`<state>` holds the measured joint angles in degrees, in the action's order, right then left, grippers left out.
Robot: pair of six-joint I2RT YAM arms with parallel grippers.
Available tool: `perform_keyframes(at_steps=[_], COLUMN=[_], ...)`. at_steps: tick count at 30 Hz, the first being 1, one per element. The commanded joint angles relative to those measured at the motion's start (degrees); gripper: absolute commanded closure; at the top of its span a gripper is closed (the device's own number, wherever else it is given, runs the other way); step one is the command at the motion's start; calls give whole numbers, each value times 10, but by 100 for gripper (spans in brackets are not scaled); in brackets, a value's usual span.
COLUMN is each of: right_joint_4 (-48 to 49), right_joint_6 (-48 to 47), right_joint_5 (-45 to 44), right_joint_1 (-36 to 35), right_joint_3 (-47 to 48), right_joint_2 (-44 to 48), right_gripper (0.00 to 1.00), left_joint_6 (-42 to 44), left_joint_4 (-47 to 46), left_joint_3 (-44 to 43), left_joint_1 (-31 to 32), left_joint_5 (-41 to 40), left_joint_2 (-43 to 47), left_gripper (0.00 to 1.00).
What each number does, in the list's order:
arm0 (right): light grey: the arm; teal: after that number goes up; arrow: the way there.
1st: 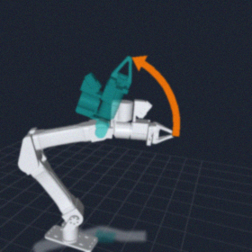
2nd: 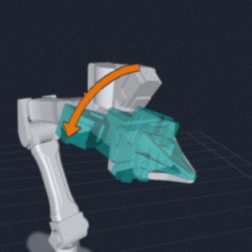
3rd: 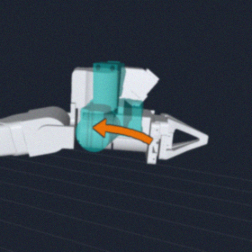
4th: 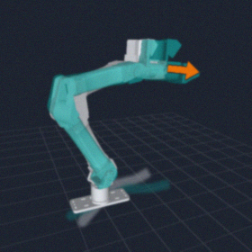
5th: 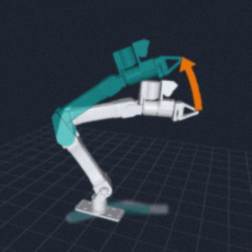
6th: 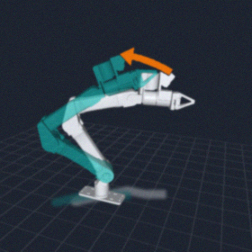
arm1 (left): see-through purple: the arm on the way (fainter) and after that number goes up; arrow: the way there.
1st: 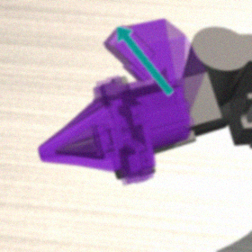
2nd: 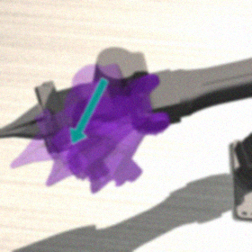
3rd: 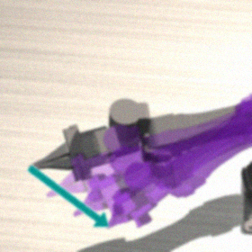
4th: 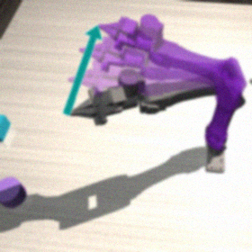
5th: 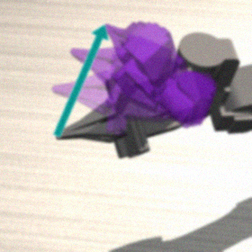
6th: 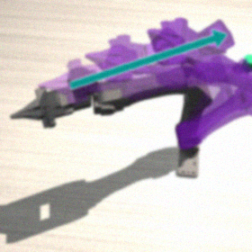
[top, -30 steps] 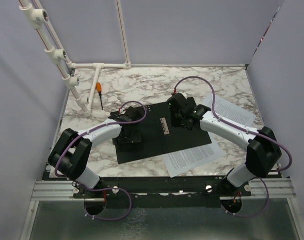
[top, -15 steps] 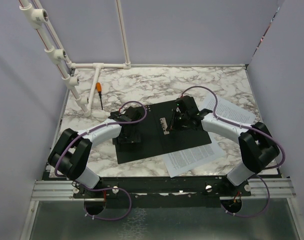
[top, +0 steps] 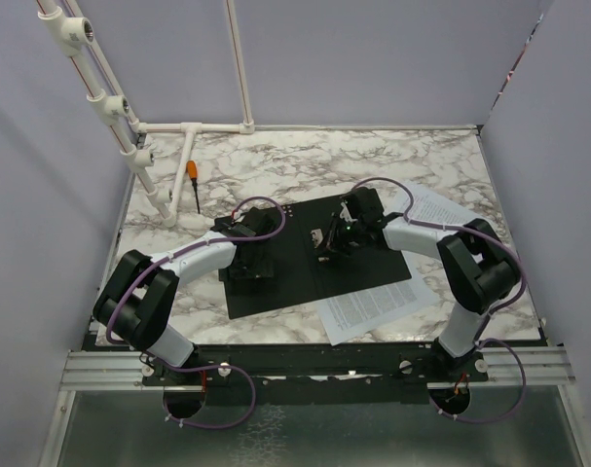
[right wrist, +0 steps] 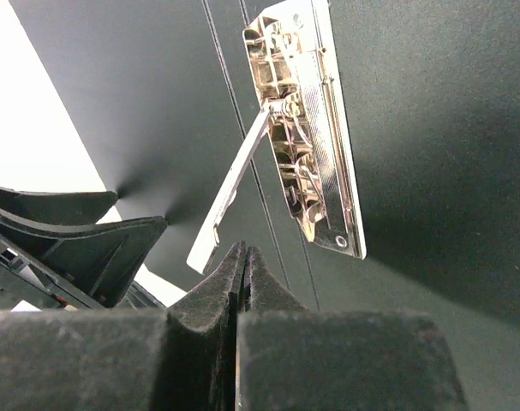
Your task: Put the files into the folder
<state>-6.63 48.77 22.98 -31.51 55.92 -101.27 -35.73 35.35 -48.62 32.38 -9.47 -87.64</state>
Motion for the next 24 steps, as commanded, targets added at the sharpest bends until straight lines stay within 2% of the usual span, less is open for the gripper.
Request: perform_keyframes(at_steps=[1, 24], right_joint_4=[28, -22], right_joint_6=[21, 2], right_joint_5=[29, 14], right_joint_1=[9, 50], right_joint_3=[20, 193], right_joint_2=[-25, -158], right_gripper=[99, 100], left_joint_6=[5, 8], left_joint_4=[5, 5], left_joint_3=[21, 22], left_joint_1=[1, 1], left_joint_5=[17, 12], left_joint_2=[-8, -9], left_gripper=[11, 11])
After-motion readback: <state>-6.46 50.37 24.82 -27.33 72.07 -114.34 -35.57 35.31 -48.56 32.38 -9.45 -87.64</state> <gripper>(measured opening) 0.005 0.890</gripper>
